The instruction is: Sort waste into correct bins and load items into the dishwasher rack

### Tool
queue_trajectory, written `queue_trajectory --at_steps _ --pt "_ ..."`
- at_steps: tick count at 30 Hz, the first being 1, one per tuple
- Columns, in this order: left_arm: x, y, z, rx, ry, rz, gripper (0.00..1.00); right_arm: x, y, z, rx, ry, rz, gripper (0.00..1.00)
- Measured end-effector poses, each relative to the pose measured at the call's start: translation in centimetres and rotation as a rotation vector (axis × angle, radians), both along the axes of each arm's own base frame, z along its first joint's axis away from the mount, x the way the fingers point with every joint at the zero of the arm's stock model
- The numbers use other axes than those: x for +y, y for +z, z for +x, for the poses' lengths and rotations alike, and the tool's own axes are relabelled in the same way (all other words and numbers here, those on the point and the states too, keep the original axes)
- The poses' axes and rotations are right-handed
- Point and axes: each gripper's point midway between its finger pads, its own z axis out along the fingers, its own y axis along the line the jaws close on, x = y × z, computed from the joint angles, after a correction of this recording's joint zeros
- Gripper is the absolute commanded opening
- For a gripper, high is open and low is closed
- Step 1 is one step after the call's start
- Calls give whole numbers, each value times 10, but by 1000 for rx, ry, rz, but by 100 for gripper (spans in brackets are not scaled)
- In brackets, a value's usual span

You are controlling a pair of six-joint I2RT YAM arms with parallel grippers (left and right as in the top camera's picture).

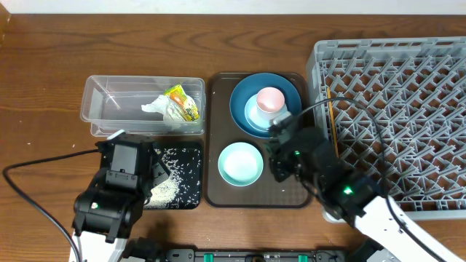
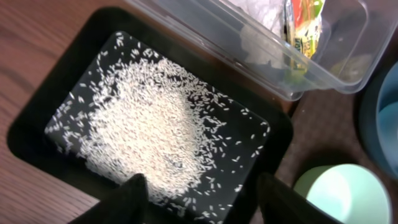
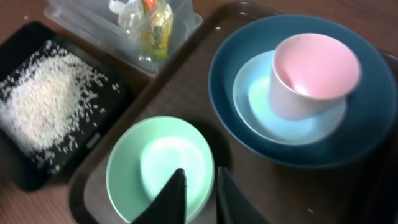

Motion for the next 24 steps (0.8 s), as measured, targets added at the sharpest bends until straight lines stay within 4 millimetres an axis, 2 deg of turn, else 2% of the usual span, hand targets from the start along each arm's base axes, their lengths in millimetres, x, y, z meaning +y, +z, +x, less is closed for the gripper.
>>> queue_trajectory --at_steps 2,4,8,10,19,24 --pt "0 -1 2 2 9 -4 83 8 2 3 -26 9 6 36" --pt "-2 0 9 -18 25 -18 85 12 0 5 -39 18 -3 38" --pt "-4 0 18 -34 59 -43 88 5 -6 -2 -1 30 -74 40" --pt "-4 -3 18 -22 70 -47 88 1 0 -6 24 33 -111 41" --pt "-6 -12 26 7 80 -47 93 -11 63 -13 68 1 -147 42" --pt "-6 -17 27 30 83 -42 93 -13 85 -16 90 -23 -116 42"
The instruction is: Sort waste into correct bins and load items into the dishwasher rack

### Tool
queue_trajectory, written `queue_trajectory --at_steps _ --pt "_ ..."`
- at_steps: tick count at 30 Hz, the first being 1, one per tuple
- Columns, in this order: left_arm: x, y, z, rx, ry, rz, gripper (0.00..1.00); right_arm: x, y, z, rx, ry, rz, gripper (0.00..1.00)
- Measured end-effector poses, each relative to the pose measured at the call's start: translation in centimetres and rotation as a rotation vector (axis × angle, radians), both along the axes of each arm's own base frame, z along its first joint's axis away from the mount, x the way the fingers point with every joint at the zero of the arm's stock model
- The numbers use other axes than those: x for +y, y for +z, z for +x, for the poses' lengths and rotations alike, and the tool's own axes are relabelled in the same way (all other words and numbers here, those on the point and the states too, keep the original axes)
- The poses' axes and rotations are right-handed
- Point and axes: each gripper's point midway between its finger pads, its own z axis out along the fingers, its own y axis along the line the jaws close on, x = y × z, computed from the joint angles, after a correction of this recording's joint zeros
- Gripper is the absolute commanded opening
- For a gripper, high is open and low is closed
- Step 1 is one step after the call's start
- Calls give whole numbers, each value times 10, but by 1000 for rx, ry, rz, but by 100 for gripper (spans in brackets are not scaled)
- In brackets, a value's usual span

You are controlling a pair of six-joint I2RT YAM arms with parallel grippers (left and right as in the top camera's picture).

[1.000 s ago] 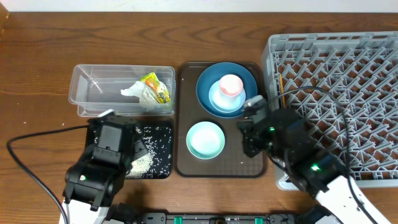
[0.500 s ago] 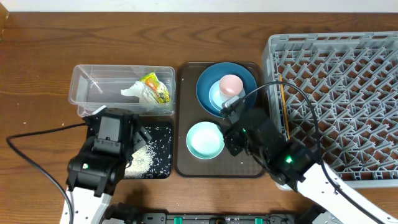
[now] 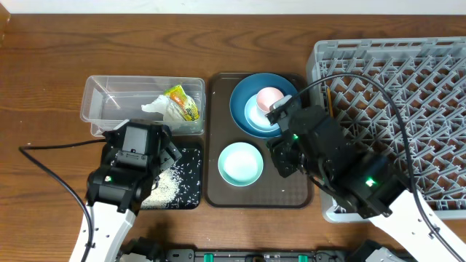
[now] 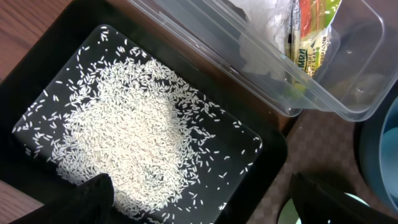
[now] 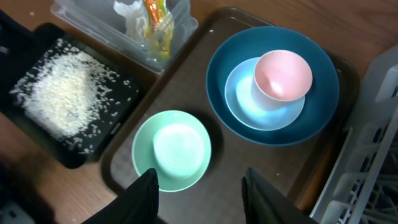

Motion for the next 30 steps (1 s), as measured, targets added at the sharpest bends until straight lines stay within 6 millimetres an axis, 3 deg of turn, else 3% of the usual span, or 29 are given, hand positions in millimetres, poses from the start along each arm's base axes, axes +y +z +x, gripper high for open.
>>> queue_trajectory --at_steps 2,10,14,17,24,30 --pt "0 -1 0 4 2 0 93 2 5 1 6 -3 17 39" --pt "0 -1 0 4 6 -2 94 32 -1 -2 111 12 126 50" --pt "0 -1 0 4 8 -3 94 50 -16 -14 189 53 124 61" --pt "0 -2 -1 8 9 -3 94 64 -30 -24 241 93 106 75" --pt "0 -2 -1 9 9 -2 94 84 -69 -45 349 157 16 77" --pt "0 -2 -1 9 9 -2 94 98 -104 -63 401 246 -88 73"
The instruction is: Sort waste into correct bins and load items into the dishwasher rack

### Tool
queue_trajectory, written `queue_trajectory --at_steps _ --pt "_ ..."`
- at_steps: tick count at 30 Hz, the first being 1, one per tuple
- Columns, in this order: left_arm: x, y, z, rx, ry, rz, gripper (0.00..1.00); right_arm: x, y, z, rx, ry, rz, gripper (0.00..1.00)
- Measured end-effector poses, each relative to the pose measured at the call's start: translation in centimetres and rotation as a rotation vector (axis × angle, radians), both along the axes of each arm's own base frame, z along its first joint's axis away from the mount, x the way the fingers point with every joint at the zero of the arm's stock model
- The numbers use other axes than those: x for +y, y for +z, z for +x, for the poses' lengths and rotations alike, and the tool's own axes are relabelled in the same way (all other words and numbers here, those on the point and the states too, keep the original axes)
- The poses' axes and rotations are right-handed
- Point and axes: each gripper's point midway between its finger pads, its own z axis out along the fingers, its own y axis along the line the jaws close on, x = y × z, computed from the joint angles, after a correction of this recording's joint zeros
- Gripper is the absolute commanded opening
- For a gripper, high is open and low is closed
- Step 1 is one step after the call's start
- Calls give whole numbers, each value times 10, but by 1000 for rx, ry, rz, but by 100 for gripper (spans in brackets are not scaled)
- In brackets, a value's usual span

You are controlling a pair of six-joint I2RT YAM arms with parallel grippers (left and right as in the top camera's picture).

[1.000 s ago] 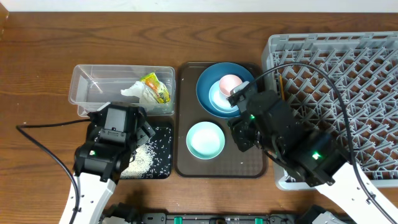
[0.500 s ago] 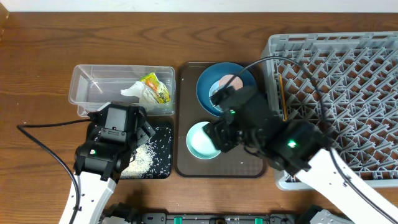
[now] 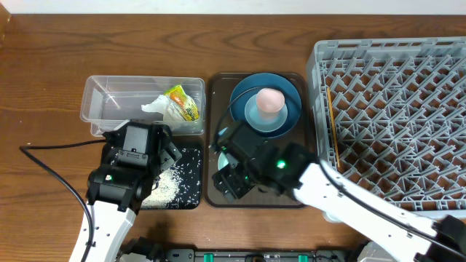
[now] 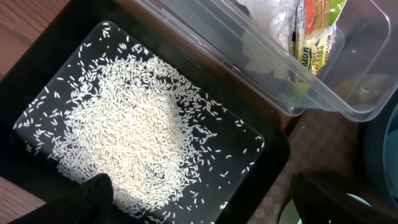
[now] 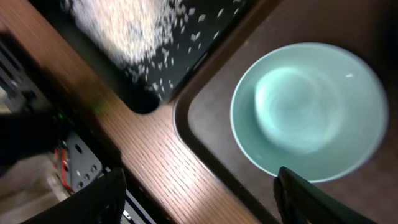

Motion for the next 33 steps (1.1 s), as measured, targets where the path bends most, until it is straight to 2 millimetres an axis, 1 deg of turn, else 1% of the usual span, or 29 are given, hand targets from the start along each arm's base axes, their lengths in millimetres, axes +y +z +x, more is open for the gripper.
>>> queue_trajectory --at_steps 3,5,7,12,17,22,28,30,33 --pt "0 0 0 0 0 0 94 1 -14 -6 11 47 -47 69" --pt "0 0 0 0 0 0 94 0 -22 -6 17 58 -70 65" --pt "0 0 0 0 0 0 94 -1 -31 -4 18 68 -99 59" --pt "0 0 0 0 0 0 94 0 -53 -2 39 76 -146 52" --pt "0 0 0 0 0 0 94 11 -69 2 35 86 -149 48" --pt "0 0 0 1 0 0 94 25 -84 -4 30 120 -149 48" --pt "0 0 0 0 0 0 94 19 -112 0 34 113 -235 46" --pt "0 0 0 0 0 0 94 18 -118 1 29 109 -248 45" --pt "0 0 0 0 0 0 94 18 -118 3 21 109 -248 42"
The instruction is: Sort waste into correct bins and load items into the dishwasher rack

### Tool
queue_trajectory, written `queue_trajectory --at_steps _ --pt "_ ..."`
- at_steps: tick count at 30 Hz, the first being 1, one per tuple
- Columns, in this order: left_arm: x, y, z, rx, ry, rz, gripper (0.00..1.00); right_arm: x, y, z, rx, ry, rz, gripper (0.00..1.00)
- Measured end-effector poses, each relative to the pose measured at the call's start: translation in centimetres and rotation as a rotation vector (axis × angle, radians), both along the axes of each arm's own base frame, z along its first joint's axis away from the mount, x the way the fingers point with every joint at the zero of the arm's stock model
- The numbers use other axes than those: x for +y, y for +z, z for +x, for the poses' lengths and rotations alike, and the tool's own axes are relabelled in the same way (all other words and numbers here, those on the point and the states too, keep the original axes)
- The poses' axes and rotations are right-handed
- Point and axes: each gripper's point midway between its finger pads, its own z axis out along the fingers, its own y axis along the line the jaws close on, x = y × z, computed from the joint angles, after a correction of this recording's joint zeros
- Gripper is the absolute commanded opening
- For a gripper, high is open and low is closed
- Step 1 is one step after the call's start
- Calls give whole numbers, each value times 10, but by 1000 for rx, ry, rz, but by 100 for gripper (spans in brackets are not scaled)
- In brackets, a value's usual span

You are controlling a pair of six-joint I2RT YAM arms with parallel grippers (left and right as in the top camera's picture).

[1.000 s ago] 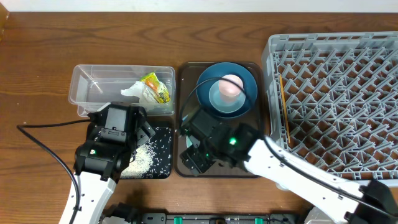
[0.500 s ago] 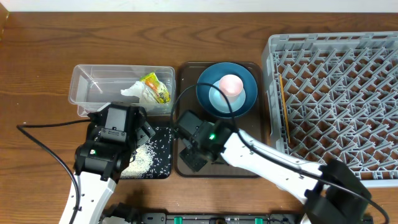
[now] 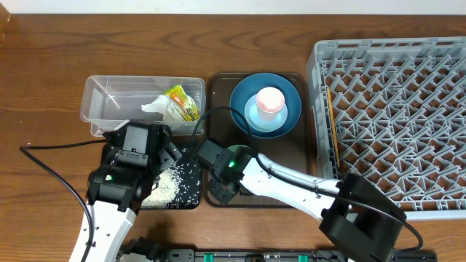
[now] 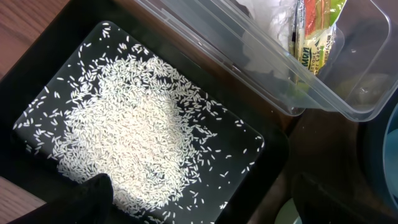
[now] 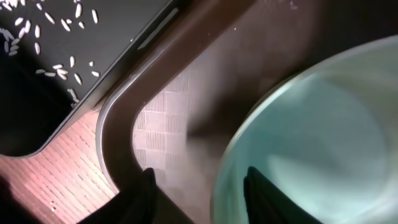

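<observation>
The mint bowl [image 5: 311,137] sits on the brown tray [image 5: 174,93]; in the overhead view my right arm covers it. My right gripper [image 5: 202,199] is open and low at the bowl's left rim, one finger over the tray and the other inside the bowl. A blue plate [image 3: 244,102] at the tray's back carries a pale blue saucer and a pink cup [image 3: 269,99]. My left gripper [image 4: 205,205] hangs open over the black tray of rice [image 4: 143,124], holding nothing. The clear bin [image 3: 109,109] holds a yellow wrapper [image 3: 182,102] and a tissue.
The grey dishwasher rack [image 3: 393,124] fills the right of the table, a thin stick lying along its left edge. The clear bin's wall [image 4: 261,93] runs just behind the rice tray. Bare wooden table [image 3: 44,109] lies to the left and back.
My right gripper has come down from well above the mint bowl to its left rim, fingers now either side of the rim. The left arm has not moved.
My right gripper was nearly shut, low by the mint bowl, and the left gripper partly open over the rice. Then the right was raised and open, the left wider. Then the right stood over the bowl's left side, and now sits low astride its rim.
</observation>
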Motion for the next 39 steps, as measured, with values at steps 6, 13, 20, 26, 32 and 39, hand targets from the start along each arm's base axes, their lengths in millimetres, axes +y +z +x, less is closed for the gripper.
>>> queue_trajectory --at_steps 6,13,20,26,32,39 --pt "0 0 0 0 0 0 94 -1 2 1 -9 2 -2 36" --pt "0 0 0 0 0 0 94 1 21 5 -44 -1 36 36" --pt "0 0 0 0 0 0 94 -1 35 12 -83 -15 58 37" --pt "0 0 0 0 0 0 94 -11 48 31 -105 -72 82 37" --pt "0 0 0 0 0 0 94 -38 83 68 -163 -199 147 38" --pt "0 0 0 0 0 0 94 -84 128 108 -251 -359 224 43"
